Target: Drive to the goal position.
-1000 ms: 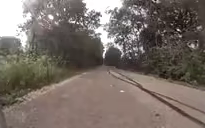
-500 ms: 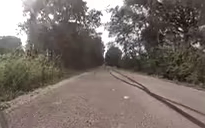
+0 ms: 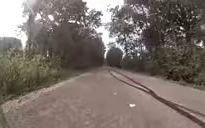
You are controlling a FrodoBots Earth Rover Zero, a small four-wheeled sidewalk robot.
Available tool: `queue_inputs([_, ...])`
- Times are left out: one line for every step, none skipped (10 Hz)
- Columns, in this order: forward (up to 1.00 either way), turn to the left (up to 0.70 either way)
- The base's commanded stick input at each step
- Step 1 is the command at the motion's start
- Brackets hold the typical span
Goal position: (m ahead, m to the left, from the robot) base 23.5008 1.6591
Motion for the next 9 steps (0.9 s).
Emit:
queue_inputs([0.70, 0.00])
queue_inputs([0.70, 0.00])
queue_inputs([0.70, 0.00])
queue_inputs([0.70, 0.00])
queue_inputs([0.70, 0.00])
queue_inputs([0.70, 0.00])
queue_inputs([0.70, 0.00])
queue_inputs([0.70, 0.00])
queue_inputs([0.70, 0.00])
